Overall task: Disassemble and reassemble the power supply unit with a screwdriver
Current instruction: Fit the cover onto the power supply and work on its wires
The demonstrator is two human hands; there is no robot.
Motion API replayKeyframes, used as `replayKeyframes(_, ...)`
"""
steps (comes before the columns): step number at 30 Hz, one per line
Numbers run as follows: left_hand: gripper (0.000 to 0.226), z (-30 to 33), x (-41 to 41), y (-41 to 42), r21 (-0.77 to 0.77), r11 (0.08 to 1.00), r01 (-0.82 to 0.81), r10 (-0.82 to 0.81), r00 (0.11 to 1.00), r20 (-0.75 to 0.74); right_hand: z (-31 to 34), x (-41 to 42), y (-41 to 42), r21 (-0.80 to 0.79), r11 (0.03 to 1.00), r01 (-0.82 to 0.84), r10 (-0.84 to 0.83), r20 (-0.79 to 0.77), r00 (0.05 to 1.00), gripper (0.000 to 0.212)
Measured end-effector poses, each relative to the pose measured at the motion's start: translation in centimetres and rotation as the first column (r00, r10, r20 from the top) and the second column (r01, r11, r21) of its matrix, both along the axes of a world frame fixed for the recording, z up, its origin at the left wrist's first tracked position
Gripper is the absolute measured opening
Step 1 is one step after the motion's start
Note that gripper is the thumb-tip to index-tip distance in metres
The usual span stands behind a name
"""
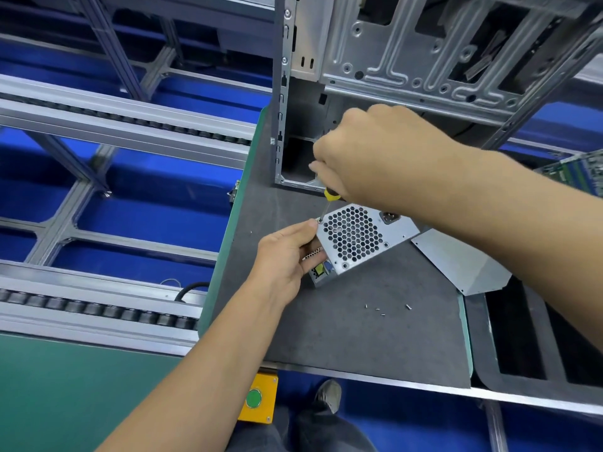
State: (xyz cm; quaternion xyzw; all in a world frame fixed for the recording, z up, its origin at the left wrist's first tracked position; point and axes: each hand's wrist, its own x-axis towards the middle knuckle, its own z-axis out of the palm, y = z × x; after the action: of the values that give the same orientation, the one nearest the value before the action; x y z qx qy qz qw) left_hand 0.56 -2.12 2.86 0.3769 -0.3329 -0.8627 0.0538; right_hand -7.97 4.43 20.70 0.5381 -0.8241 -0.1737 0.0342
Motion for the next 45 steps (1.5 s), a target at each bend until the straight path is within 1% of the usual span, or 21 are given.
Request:
replayKeyframes(1,0.011,0.1,0.0,0.1,0.0,1.0,-0.004,0.004,1.0,0.0,0.0,-0.1,0.0,0.0,1.0,0.026,-0.026,0.024,0.999,0.037)
replayKeyframes(3,0.011,0.1,0.1,0.0,0.003,1.0,-0.01,0.01,1.0,-0.006,0.0,-0.3,0.1,0.021,0.998,0.06,-0.062,0.132,0.989,0.031)
replayKeyframes(5,0.012,0.1,0.1,0.1,0.005,1.0,-0.004,0.004,1.0,-0.013,0.1,-0.5,0.5,0.053,0.998,0.032,-0.044,0.232,0.972,0.027)
replayKeyframes(6,0.011,0.1,0.1,0.1,0.01,1.0,-0.002,0.002,1.0,-0.015,0.1,-0.6,0.8,0.061,0.998,0.007,-0.021,0.237,0.971,0.019)
replayKeyframes(8,0.009,0.1,0.2,0.3,0.036,0.999,-0.013,0.013,1.0,-0.014,0.2,-0.7,1.1,0.081,0.996,-0.035,0.021,0.165,0.986,0.01)
replayKeyframes(9,0.008,0.1,0.2,0.4,0.051,0.999,-0.019,0.02,1.0,-0.013,0.2,-0.7,1.1,0.087,0.995,-0.048,0.038,0.119,0.992,0.012)
replayKeyframes(11,0.006,0.1,0.2,0.5,0.065,0.998,-0.026,0.027,1.0,-0.012,0.3,-0.3,1.0,0.134,0.988,-0.08,0.074,0.05,0.996,0.025)
replayKeyframes(13,0.009,0.1,0.1,0.5,0.056,0.998,-0.036,0.037,0.999,-0.007,0.4,0.2,0.9,0.189,0.975,-0.12,0.118,0.021,0.993,0.044)
replayKeyframes(15,0.011,0.1,0.1,0.5,0.046,0.997,-0.054,0.054,0.999,-0.005,0.6,0.6,0.8,0.201,0.973,-0.109,0.111,0.005,0.994,0.052)
replayKeyframes(18,0.011,0.2,0.0,0.7,0.048,0.996,-0.077,0.076,0.997,0.01,0.2,1.2,0.8,0.161,0.987,-0.004,-0.002,0.032,0.999,0.051)
replayKeyframes(21,0.011,0.2,0.0,0.8,0.05,0.995,-0.089,0.089,0.996,0.015,-0.3,1.3,-0.1,0.104,0.983,0.154,-0.164,0.097,0.982,0.045)
replayKeyframes(23,0.013,0.2,0.0,0.8,0.045,0.995,-0.092,0.091,0.996,0.019,-0.1,1.0,-0.5,0.113,0.972,0.203,-0.218,0.141,0.966,0.038)
replayKeyframes(24,0.014,0.2,0.0,0.7,0.041,0.995,-0.09,0.089,0.996,0.018,0.1,0.8,-0.5,0.14,0.97,0.2,-0.22,0.15,0.964,0.033)
replayKeyframes(25,0.013,0.2,0.0,0.7,0.038,0.996,-0.086,0.085,0.996,0.013,0.2,0.6,-0.4,0.168,0.968,0.185,-0.211,0.15,0.966,0.032)
replayKeyframes(28,0.012,0.3,0.0,0.8,0.037,0.996,-0.086,0.086,0.996,0.008,0.6,0.7,0.5,0.215,0.969,0.119,-0.13,0.04,0.991,0.042)
replayKeyframes(30,0.013,0.3,-0.1,1.0,0.042,0.994,-0.097,0.096,0.995,0.013,0.8,1.2,0.8,0.235,0.966,0.107,-0.103,-0.03,0.994,0.053)
replayKeyframes(35,0.011,0.2,0.0,1.5,0.025,0.996,-0.089,0.089,0.996,0.019,0.8,1.8,-0.8,0.152,0.978,0.145,-0.147,0.004,0.989,0.05)
replayKeyframes(38,0.014,0.2,0.0,1.6,0.021,0.996,-0.092,0.092,0.996,0.018,0.5,1.5,-1.2,0.14,0.985,0.097,-0.097,-0.005,0.995,0.045)
replayKeyframes(42,0.011,0.1,-0.1,1.1,0.039,0.992,-0.119,0.117,0.992,0.034,-0.2,1.2,-0.1,0.207,0.97,-0.13,0.151,-0.087,0.985,0.043)
replayKeyframes(43,0.01,0.0,-0.2,1.0,0.04,0.992,-0.117,0.116,0.993,0.036,-0.3,1.0,0.2,0.231,0.953,-0.193,0.219,-0.091,0.971,0.038)
replayKeyframes(45,0.009,0.0,-0.3,0.9,0.038,0.994,-0.106,0.105,0.994,0.036,-0.2,0.6,0.7,0.27,0.911,-0.312,0.342,-0.071,0.937,0.018)
